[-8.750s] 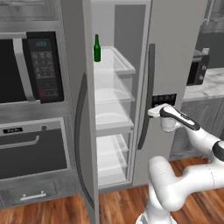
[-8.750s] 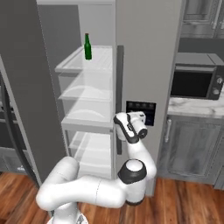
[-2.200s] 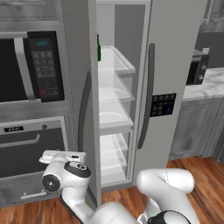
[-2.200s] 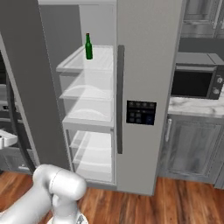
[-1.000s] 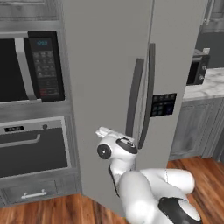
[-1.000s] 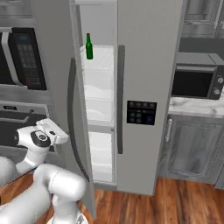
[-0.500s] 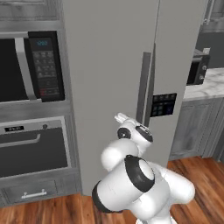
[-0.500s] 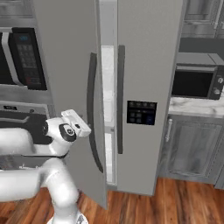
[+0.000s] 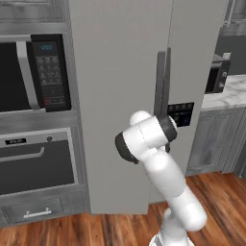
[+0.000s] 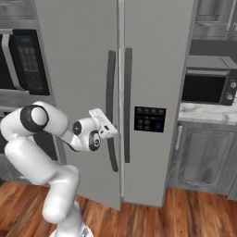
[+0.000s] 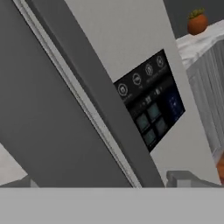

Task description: There's a steak in the fridge that needs to be moved to the freezer for freezing. Pick up the steak from the fridge, place it on any shelf in the freezer, and close the fridge and freezer doors when done.

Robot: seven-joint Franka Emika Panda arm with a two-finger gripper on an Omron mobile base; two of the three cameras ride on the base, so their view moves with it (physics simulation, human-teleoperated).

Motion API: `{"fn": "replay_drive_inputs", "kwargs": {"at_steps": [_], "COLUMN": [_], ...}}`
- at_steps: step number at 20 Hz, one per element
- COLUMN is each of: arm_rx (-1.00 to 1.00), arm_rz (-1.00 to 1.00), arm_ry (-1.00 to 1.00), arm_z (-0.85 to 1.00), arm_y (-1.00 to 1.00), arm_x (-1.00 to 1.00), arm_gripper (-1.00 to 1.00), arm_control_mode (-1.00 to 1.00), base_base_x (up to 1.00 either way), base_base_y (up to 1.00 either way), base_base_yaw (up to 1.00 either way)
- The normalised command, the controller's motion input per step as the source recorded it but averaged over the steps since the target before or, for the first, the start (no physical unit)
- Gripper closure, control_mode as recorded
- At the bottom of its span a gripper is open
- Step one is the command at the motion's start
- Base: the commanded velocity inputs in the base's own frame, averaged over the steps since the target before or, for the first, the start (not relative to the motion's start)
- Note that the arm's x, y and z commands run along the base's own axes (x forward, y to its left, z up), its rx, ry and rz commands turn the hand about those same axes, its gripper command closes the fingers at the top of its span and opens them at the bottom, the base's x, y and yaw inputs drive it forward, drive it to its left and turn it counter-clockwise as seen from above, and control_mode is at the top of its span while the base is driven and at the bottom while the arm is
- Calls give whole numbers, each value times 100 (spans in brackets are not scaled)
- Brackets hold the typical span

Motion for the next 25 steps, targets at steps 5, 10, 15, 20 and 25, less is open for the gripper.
{"fn": "replay_drive_inputs", "kwargs": {"at_steps": [5, 10, 15, 20, 25], "arm_rx": [1, 0, 0, 0, 0], "arm_rz": [1, 0, -6, -8, -4], "arm_ry": [0, 0, 0, 0, 1], "arm_z": [0, 0, 0, 13, 42], "arm_y": [-11, 3, 15, 1, 0], "arm_x": [92, 100, 100, 31, 0], "arm_gripper": [-100, -100, -100, -100, -100], "arm_control_mode": [-100, -100, -100, -100, -100], "base_base_x": [0, 0, 0, 0, 0], "base_base_y": [0, 0, 0, 0, 0], "base_base_yaw": [0, 0, 0, 0, 0]}}
